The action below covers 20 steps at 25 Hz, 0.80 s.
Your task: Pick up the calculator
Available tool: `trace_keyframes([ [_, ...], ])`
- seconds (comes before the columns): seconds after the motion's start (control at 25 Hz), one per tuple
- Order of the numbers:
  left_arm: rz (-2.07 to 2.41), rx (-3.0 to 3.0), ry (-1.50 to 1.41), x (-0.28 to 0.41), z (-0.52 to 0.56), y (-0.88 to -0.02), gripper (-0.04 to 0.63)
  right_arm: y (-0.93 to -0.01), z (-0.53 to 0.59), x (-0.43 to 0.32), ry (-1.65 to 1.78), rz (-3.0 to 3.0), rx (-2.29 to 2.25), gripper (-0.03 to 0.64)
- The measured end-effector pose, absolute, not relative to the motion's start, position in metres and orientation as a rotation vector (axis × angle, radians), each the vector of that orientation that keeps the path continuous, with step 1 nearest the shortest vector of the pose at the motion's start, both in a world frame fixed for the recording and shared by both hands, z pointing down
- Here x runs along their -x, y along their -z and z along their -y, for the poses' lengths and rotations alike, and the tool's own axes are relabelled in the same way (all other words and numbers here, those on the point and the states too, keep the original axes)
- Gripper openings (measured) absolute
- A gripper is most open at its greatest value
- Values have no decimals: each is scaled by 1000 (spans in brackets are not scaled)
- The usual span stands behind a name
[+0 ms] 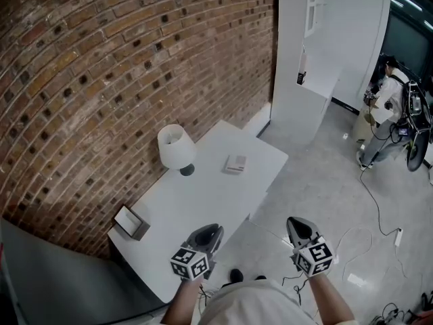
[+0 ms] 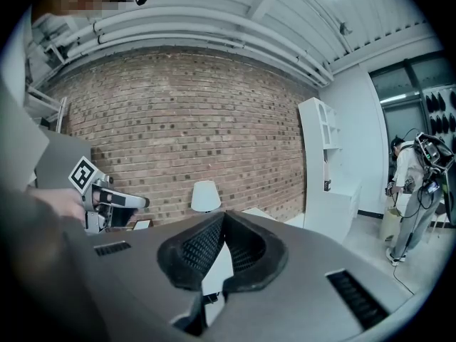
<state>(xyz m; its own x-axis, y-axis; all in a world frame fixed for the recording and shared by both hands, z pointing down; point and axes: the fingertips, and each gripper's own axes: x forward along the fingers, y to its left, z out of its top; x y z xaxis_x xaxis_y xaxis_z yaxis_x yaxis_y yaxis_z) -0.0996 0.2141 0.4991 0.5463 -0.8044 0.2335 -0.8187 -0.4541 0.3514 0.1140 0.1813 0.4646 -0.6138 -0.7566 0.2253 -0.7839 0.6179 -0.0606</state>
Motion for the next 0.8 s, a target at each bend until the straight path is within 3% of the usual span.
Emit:
trace_keyframes([
  [0.32,1302,-2339,-46,108,-205,-507,171,-470,-173,-107,-239,2648,-1290,12],
  [0.8,1233,-2353,-65,125,-183,-521,190,-484,-155,-101,-271,2561,-1389,12],
])
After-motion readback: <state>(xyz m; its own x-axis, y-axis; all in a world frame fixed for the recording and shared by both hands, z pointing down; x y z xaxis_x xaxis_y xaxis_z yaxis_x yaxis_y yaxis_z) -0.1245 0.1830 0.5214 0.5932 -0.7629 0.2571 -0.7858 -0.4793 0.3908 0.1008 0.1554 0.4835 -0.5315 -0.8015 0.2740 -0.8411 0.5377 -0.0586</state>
